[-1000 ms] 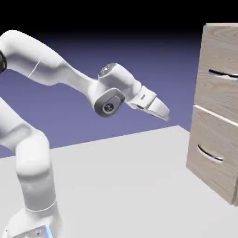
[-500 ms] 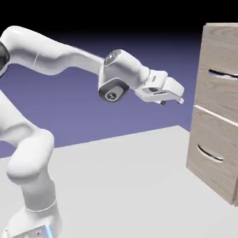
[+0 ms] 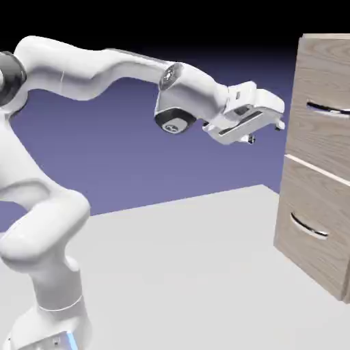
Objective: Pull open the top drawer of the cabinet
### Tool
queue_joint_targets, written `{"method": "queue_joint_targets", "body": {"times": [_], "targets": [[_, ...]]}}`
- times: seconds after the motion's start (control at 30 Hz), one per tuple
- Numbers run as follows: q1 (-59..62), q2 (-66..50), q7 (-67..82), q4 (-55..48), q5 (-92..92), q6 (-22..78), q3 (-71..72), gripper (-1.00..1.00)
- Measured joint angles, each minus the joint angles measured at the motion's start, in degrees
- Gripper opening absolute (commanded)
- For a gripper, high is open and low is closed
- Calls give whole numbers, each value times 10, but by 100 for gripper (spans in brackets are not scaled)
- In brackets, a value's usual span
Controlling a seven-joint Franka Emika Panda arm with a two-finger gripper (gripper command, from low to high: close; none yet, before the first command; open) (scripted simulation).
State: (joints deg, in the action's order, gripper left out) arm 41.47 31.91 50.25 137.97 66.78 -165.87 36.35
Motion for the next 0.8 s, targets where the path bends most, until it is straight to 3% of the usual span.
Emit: {"method": "queue_joint_targets", "body": {"times": [0.8], "targets": [[272,-5,598,-149,431,53,234,0]]}}
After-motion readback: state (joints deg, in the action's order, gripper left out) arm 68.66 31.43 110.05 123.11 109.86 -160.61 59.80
